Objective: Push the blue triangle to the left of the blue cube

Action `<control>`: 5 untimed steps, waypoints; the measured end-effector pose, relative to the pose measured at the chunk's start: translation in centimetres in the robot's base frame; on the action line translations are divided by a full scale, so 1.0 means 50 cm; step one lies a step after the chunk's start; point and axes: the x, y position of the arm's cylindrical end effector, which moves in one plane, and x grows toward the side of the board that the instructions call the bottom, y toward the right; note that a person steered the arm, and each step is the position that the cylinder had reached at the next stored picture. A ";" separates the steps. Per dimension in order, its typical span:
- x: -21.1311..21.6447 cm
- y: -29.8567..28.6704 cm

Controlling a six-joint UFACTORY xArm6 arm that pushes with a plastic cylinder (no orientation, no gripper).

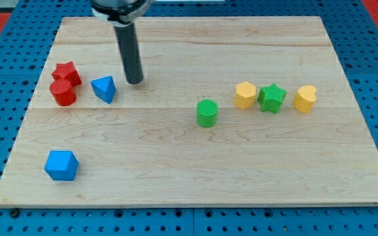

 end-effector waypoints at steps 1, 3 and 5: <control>0.022 -0.065; 0.079 -0.137; 0.262 -0.208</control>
